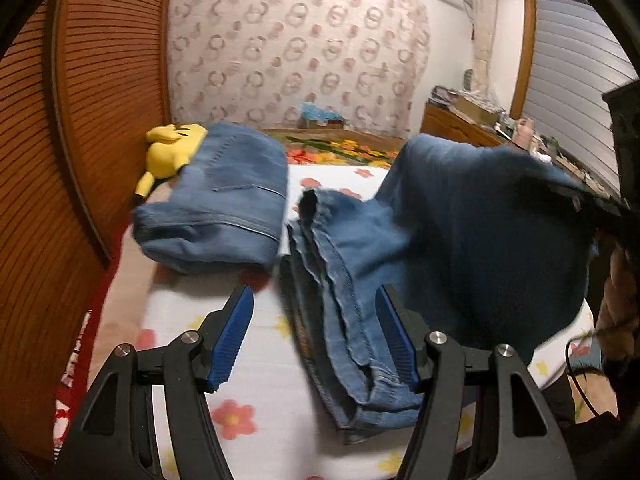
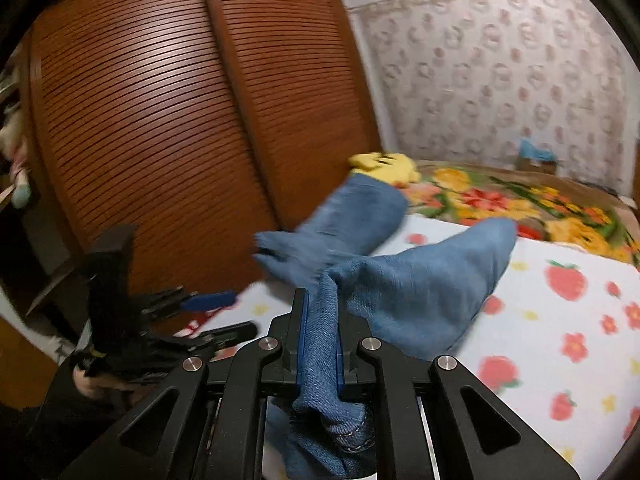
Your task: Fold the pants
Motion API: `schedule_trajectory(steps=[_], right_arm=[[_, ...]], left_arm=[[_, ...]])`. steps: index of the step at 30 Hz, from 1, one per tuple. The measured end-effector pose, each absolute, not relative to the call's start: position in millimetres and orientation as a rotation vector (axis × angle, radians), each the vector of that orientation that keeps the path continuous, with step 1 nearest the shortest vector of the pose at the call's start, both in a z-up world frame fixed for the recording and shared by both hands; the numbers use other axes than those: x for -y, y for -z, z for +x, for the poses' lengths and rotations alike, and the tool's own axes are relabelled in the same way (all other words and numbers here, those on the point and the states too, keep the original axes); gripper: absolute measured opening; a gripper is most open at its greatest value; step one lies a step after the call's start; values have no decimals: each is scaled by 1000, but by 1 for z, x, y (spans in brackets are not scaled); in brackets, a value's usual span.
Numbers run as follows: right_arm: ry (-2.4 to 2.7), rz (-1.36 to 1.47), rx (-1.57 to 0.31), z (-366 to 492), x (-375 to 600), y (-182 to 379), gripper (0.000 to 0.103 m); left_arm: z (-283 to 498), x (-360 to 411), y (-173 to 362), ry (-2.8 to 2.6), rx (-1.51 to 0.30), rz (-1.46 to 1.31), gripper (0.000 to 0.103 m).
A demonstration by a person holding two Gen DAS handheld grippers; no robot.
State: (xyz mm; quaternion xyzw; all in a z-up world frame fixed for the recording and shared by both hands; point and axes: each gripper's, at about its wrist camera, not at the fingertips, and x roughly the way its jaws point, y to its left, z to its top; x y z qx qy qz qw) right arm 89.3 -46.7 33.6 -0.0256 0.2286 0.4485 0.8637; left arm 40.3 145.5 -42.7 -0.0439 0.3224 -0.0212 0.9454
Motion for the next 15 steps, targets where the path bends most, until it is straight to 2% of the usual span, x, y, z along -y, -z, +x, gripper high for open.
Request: schedule_trajectory(steps=[9, 14, 15], right_arm=[[-1040, -141, -595, 75, 12, 15, 10], [-1032, -143, -598, 73, 17, 17, 10], [-1030, -144, -595, 70, 18, 17, 10]], left_arm=[[49, -161, 26, 29, -621, -121, 65], [71, -152, 24, 117, -634, -138, 64], [74, -150, 24, 133, -641, -142, 62]])
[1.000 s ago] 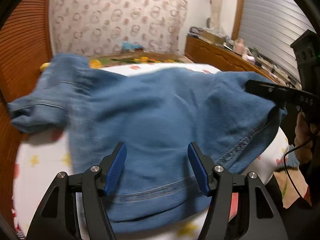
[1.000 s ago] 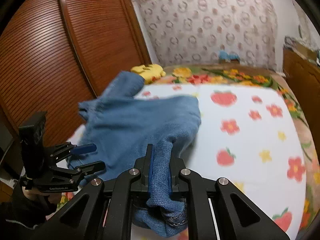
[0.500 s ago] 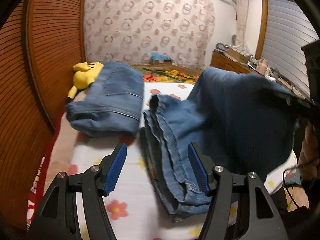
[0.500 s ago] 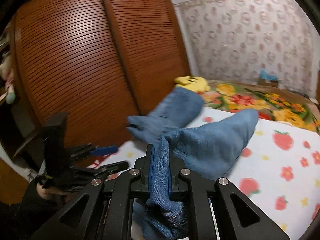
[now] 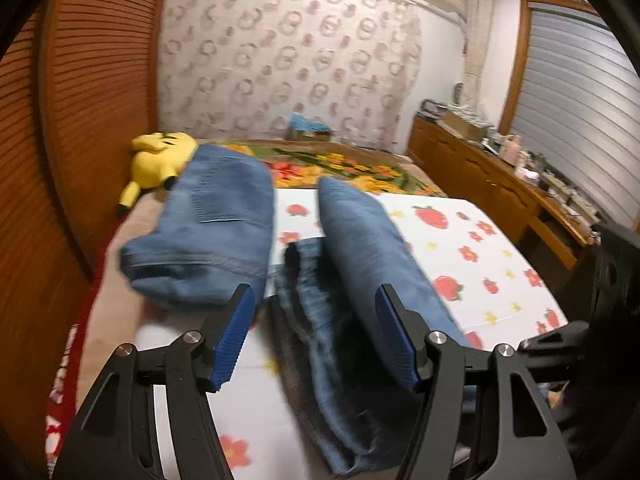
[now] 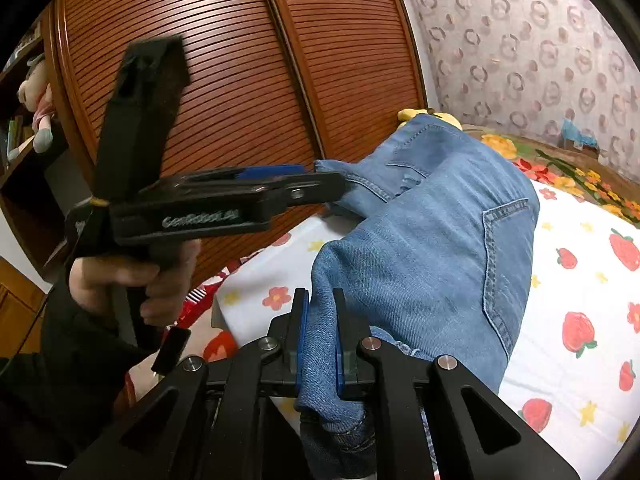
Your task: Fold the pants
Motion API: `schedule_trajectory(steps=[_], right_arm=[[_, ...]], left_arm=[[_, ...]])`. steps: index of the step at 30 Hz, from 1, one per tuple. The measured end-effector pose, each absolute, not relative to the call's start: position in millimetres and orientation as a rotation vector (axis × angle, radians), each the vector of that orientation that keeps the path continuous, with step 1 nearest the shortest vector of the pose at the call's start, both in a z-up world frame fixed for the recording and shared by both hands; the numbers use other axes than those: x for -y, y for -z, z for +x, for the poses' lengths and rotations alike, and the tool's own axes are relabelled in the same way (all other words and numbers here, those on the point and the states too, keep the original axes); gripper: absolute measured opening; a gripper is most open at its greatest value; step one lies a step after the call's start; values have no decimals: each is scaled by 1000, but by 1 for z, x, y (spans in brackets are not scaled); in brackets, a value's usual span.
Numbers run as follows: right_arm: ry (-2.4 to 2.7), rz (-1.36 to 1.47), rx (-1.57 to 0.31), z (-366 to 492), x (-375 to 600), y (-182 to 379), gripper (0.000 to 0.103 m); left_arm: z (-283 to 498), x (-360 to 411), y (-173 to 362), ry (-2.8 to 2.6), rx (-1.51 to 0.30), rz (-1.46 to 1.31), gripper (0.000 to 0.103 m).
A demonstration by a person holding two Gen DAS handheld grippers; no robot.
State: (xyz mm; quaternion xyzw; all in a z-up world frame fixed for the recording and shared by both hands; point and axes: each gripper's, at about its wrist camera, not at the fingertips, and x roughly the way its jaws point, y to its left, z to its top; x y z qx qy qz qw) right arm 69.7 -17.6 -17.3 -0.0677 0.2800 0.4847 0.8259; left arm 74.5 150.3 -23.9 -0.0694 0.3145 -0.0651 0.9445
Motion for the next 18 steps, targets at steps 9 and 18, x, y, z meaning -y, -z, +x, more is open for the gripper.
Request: schedule_trajectory(steps=[9, 18], right_arm=[[-1016, -144, -591, 61, 32, 16, 12], [-996, -142, -602, 42, 60, 1, 33]], left_arm=[[115, -121, 41, 345, -775, -178, 28], [87, -126, 32, 288, -720, -135, 7]])
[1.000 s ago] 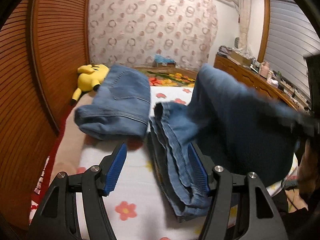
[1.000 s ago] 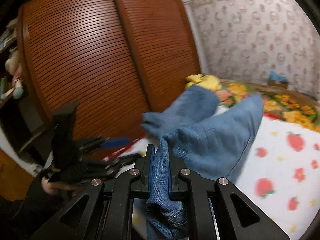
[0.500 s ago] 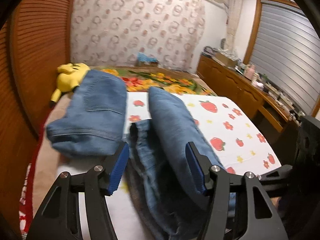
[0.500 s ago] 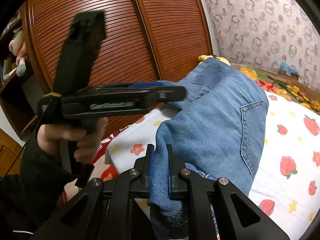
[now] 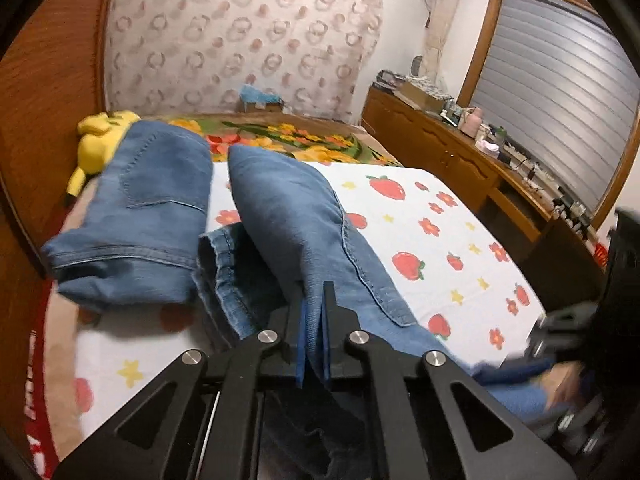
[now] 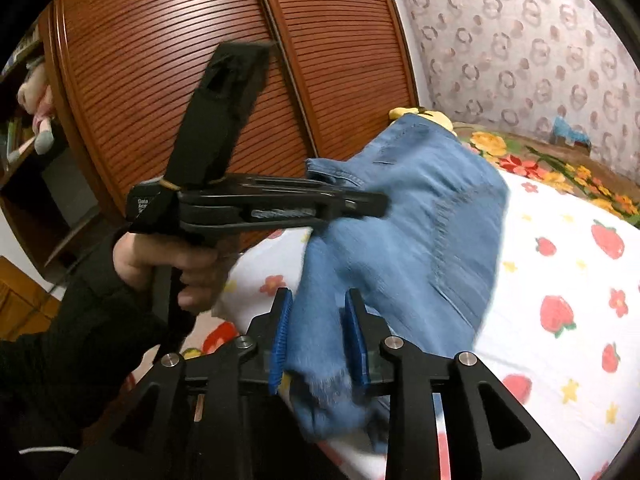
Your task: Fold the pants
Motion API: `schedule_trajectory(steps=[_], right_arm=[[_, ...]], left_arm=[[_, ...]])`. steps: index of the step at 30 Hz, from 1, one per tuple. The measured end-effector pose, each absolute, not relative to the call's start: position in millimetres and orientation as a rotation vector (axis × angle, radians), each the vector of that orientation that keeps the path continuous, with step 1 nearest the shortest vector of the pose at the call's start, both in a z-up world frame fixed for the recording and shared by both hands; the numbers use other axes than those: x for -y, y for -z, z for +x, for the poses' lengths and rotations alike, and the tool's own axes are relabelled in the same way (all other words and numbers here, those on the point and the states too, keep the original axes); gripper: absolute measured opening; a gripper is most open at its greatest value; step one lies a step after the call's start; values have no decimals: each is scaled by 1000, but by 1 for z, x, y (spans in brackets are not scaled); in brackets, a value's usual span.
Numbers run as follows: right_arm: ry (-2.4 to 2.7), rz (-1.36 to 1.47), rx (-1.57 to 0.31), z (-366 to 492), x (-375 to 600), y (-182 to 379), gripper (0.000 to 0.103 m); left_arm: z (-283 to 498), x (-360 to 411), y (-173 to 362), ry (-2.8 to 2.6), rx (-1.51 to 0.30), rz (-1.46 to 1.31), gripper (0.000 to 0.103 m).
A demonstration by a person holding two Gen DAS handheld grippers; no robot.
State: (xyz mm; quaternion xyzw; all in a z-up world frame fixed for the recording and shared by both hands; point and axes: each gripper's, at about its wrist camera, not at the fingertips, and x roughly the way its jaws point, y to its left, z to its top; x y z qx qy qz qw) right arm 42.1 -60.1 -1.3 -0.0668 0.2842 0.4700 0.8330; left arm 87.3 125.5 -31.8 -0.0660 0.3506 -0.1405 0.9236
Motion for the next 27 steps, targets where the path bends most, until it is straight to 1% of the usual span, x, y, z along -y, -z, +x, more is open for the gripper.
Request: schedule_trajectory(steps=[4, 8, 11, 15, 19, 20, 21, 22, 25, 27], right_arm=[[-962, -163, -563, 25, 76, -10, 38], [-936, -150, -555, 22, 81, -15, 42], [-884, -173, -549, 26, 74, -13, 42], [-842, -161, -547, 32, 76, -10, 42], [-800, -182, -553, 46, 69, -4, 46], [-797, -187, -565, 52, 67, 1, 48], [-796, -192, -576, 57, 65, 4, 49], [-802, -195, -595, 63, 61, 9, 51], [-797, -191, -634, 77, 51, 18, 51], [-807, -188, -649, 83, 46, 21, 52]], left_arm=[[70, -130, 34, 223, -695, -110, 7], [67, -139, 53, 179, -716, -112, 7], [71, -140, 68, 138, -747, -76, 7], [72, -138, 75, 127, -756, -51, 7], [74, -137, 80, 120, -765, -36, 7], [74, -137, 81, 115, -767, -35, 8], [74, -136, 82, 103, -770, -31, 13], [74, -136, 82, 87, -773, -22, 15], [74, -135, 79, 73, -777, -13, 17], [74, -135, 78, 60, -781, -1, 24]])
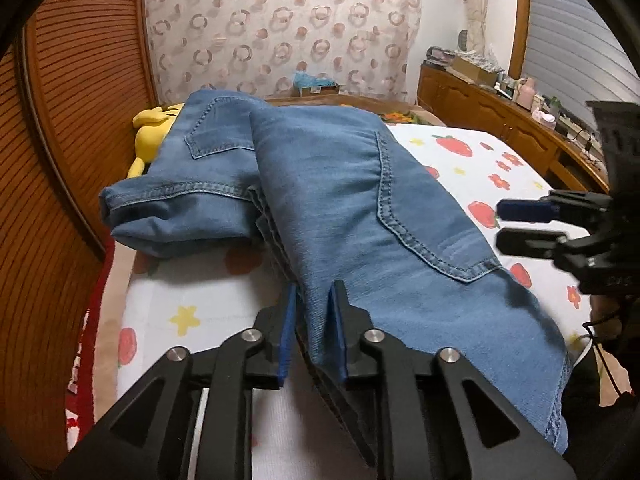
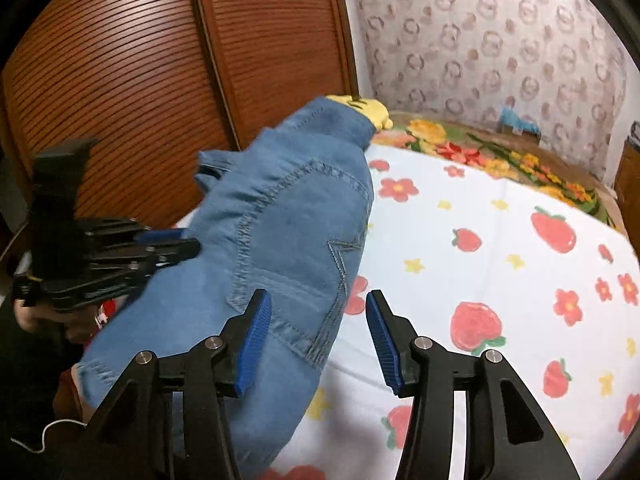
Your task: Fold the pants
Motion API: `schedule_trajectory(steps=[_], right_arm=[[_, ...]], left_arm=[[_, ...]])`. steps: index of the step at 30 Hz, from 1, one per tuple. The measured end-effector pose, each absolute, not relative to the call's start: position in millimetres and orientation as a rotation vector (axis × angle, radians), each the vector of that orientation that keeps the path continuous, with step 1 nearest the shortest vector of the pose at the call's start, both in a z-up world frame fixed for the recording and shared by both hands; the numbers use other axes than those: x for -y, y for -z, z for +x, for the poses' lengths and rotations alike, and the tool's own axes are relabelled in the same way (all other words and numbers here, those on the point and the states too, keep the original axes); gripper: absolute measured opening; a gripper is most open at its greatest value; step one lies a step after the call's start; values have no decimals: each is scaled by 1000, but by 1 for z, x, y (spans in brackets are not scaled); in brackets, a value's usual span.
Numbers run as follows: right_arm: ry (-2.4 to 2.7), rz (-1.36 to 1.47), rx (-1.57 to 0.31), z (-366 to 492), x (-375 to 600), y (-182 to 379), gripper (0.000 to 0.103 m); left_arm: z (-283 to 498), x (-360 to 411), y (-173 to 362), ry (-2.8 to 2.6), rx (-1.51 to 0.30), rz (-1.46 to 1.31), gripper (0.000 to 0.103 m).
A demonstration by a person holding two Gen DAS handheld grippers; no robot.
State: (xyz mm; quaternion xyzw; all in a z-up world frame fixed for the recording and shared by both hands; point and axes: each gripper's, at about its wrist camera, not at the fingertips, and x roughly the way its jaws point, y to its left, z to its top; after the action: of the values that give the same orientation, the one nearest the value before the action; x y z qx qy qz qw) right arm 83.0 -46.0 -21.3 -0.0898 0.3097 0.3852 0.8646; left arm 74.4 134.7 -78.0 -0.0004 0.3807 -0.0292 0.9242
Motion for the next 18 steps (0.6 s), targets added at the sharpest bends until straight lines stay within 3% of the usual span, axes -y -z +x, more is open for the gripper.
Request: schedule_trajectory(steps=[4, 7, 9, 18], right_arm=[[-812, -185, -670, 95, 38, 25, 53], [-824, -198, -682, 105, 36, 27, 55], [-827, -201, -683, 111, 34, 27, 59], [-870, -167, -724, 138, 28, 40, 69]], left_arm=[[76, -138, 75, 22, -771, 11, 49], [80, -143, 73, 19, -774, -13, 53], [83, -144, 72, 13, -770, -9, 62], [102, -144, 77, 55, -793, -48, 65]])
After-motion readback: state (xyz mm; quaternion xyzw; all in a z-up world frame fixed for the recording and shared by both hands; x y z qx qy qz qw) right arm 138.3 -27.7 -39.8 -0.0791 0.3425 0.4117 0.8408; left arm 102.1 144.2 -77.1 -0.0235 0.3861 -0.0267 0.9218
